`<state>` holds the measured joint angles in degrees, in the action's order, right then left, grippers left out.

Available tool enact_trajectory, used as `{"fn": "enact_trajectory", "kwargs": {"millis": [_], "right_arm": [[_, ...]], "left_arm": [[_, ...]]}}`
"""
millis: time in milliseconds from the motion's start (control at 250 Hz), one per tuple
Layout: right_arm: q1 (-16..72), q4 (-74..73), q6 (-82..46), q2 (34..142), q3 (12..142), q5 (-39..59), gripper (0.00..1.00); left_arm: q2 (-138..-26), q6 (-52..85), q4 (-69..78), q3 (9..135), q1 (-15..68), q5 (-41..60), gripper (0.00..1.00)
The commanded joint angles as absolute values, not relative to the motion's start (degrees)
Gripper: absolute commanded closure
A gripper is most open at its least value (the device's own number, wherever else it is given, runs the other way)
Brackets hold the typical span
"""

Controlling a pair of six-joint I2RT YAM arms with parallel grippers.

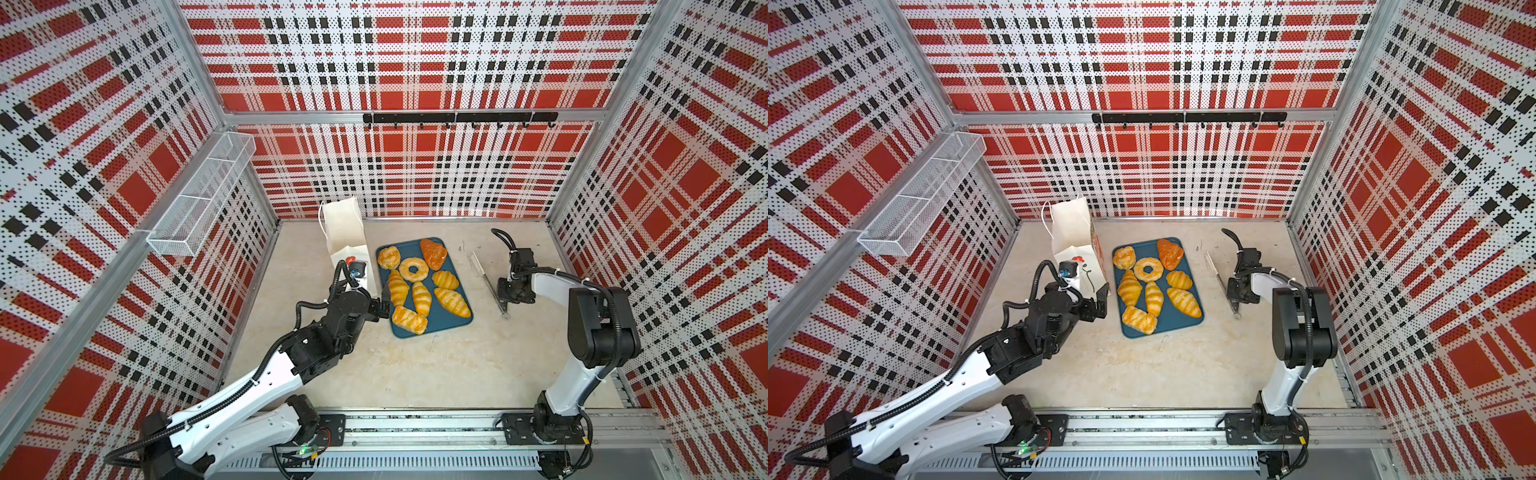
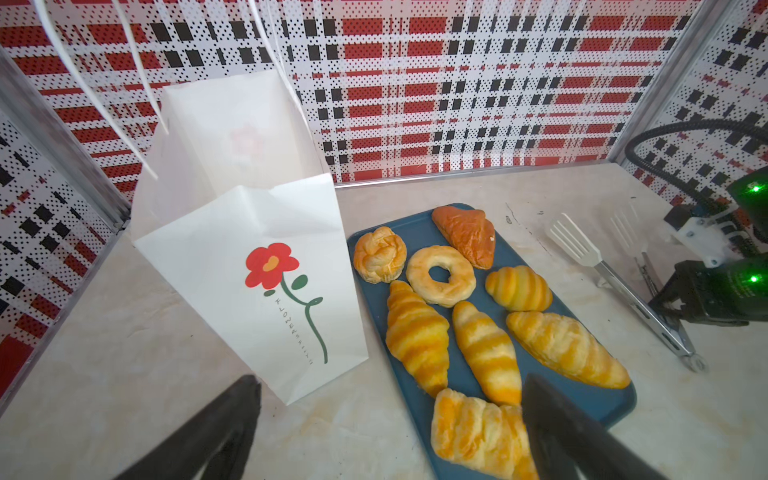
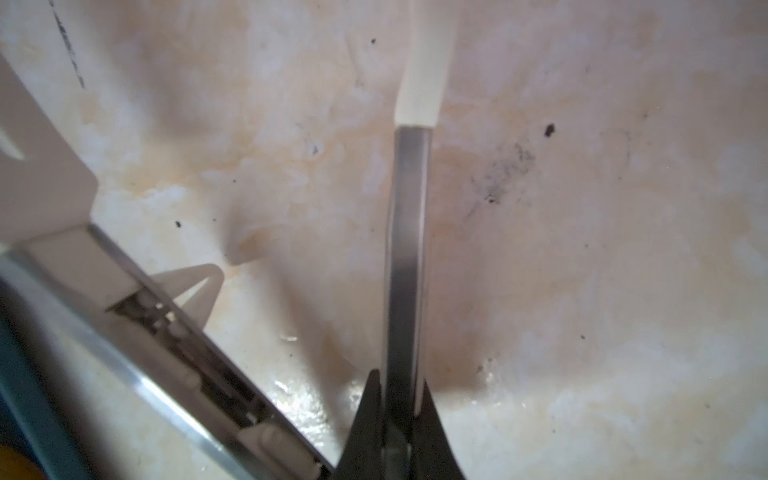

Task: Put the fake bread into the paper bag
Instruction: 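Close the right gripper on the metal tongs while the left arm moves over the tray, then lift the tongs with the right gripper toward the approaching left gripper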

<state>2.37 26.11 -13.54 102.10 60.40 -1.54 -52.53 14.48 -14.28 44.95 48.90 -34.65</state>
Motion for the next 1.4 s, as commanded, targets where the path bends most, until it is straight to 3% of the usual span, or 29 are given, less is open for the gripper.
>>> {"fn": "enact_trajectory", "kwargs": {"millis": [0, 364, 572, 924, 1397], "right_arm": [[2.11, 23.49, -13.31, 96.41, 59.46, 1.14, 0.99], [2.02, 24.07, -12.35, 84.73, 58.41, 10.23, 1.0], [2.02, 21.52, -12.03, 79.69, 57.77, 22.41, 1.0], [2.38, 11.64, -18.37, 78.52, 57.86, 46.84, 1.0], [9.46, 15.23, -15.45, 81.45, 63.89, 59.3, 1.0]], "left_arm": [[-53.36, 14.61, -12.57, 46.49, 48.7, -33.1, 0.01], [-59.91, 15.12, -12.95, 51.51, 46.62, -25.69, 0.01], [-61.85, 16.0, -7.55, 53.15, 42.88, -12.26, 0.01], [-70.04, 15.03, -5.33, 61.45, 39.85, 5.37, 0.01], [-79.87, 14.44, -3.35, 72.63, 34.0, 25.1, 0.01]]}}
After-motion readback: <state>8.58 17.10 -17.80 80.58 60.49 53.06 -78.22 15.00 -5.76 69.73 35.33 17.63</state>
